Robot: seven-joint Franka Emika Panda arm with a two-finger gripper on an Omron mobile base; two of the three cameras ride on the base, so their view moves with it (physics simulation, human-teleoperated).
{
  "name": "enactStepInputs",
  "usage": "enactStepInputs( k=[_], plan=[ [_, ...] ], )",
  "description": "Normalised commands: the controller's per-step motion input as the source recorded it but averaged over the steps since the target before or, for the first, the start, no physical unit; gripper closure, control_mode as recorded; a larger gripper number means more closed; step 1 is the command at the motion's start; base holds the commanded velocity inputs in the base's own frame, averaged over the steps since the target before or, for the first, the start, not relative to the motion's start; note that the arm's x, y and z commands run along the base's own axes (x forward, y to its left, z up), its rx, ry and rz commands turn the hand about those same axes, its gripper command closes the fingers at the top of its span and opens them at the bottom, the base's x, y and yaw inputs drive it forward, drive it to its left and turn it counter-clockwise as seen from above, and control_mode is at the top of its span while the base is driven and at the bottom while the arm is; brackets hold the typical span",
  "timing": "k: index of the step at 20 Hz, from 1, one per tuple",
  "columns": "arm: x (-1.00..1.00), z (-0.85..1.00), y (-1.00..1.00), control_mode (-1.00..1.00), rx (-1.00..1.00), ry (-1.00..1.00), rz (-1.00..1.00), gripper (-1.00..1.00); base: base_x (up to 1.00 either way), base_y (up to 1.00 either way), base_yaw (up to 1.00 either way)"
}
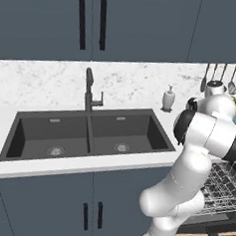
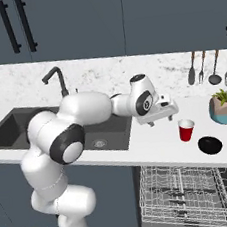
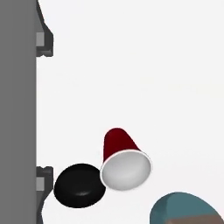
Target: Pick up the cup and bowl from the counter, place them in the dishwasher, and close the dishwasher door.
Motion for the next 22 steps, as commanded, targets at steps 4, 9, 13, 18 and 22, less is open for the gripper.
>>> enactStepInputs(
  k=[4,9,13,18,22],
  plan=[
    [0.15,-0.31,-0.37,-1.0,0.02,0.0,0.0,-1.0,0.0,0.0,0.0],
    [0.15,-0.26,-0.36,-1.0,0.02,0.0,0.0,-1.0,0.0,0.0,0.0],
    [0.22,-0.07,-0.15,-1.0,0.0,0.0,0.0,-1.0,0.0,0.0,0.0],
    [0.18,0.0,-0.11,-1.0,0.0,0.0,0.0,-1.0,0.0,0.0,0.0],
    [0.28,0.0,-0.12,-1.0,0.0,0.0,0.0,-1.0,0.0,0.0,0.0]
  ],
)
